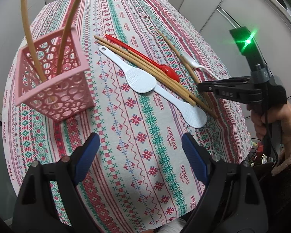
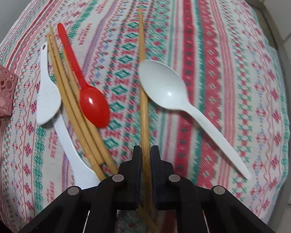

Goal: Organize utensils
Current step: 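Grasp another wooden chopstick with the right gripper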

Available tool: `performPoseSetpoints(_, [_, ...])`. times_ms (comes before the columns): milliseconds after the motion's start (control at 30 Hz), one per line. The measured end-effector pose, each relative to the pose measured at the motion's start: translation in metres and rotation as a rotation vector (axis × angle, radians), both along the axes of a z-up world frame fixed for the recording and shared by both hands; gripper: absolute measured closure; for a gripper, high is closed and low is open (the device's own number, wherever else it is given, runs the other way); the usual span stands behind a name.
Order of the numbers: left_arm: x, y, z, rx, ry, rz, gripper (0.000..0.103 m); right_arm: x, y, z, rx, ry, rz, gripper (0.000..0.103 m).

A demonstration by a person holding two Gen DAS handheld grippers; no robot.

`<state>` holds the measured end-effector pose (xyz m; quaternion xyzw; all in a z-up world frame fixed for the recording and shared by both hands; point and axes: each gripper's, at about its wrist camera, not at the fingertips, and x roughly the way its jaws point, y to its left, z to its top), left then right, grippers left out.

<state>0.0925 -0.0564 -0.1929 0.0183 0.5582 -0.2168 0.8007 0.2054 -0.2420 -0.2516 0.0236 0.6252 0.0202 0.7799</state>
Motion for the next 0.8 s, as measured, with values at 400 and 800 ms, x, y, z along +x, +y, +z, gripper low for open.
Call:
performPoseSetpoints(400, [-0.002,-0.008,0.0,0.002,0.002,-0.022,0.017,-0.041,-0.023,-0.006,0.0,0.12,0.03,0.095])
performPoseSetpoints(800, [0.007,-0.013,-0.007,0.017,0.011,-0.002,0.017,-0.004,-0.049,0.013,0.078,-0.048,-0.073,0.076])
